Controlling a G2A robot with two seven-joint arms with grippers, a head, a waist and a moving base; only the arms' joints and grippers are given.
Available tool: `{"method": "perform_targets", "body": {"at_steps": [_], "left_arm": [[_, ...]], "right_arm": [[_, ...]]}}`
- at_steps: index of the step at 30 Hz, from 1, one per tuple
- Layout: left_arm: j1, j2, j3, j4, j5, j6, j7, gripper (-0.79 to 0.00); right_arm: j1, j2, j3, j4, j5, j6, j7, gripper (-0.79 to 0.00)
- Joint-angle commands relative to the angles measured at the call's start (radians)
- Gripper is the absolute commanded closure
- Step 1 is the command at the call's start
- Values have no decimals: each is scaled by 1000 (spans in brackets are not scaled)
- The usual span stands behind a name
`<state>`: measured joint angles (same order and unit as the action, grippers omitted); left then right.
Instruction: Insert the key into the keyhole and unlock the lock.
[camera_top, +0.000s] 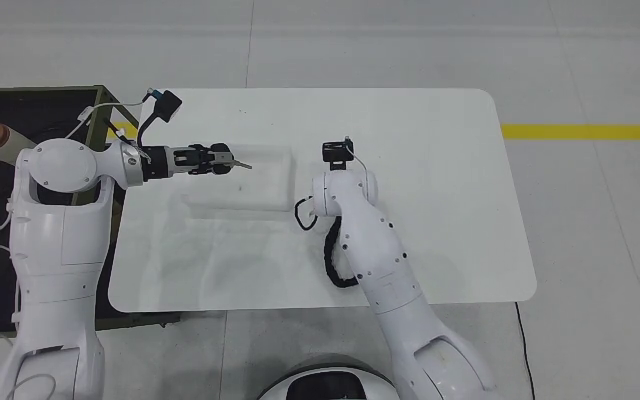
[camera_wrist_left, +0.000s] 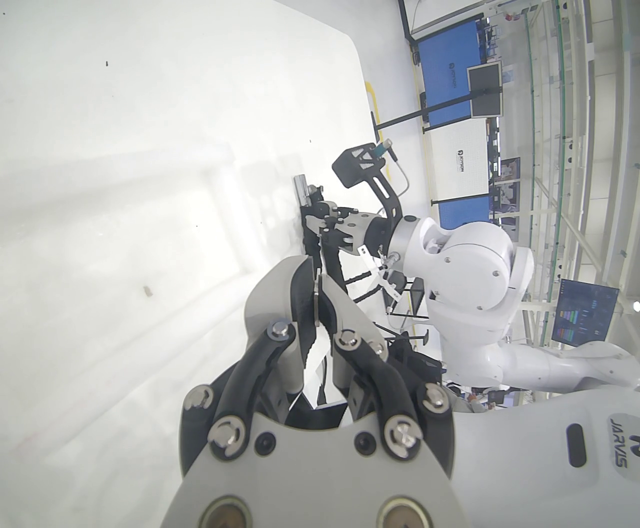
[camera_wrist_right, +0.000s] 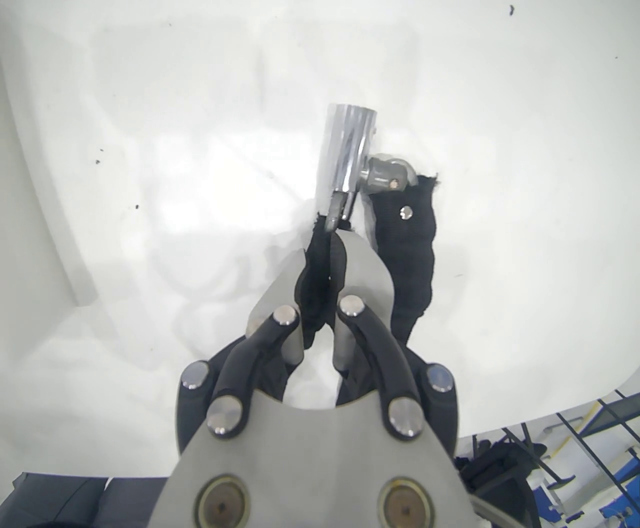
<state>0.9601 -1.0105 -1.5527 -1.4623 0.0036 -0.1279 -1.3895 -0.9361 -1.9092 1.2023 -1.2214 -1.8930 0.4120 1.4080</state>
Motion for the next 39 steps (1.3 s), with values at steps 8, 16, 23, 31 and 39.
{"method": "perform_targets", "body": {"at_steps": [8,16,23,31,39], "left_arm": [[0,0,0,0,0,0,0,0],[0,0,0,0,0,0,0,0],[0,0,0,0,0,0,0,0],[0,0,0,0,0,0,0,0],[0,0,0,0,0,0,0,0]], "right_arm": [[-11,11,-24,-76,-33,-40,40,0],[-62,34,58,-205,136,-221,128,0],[-41,29,22,-124,153,-241,119,-237],[-27,27,14,-96,157,-251,121,-299],[4,17,-8,-17,134,-220,84,-243]]}}
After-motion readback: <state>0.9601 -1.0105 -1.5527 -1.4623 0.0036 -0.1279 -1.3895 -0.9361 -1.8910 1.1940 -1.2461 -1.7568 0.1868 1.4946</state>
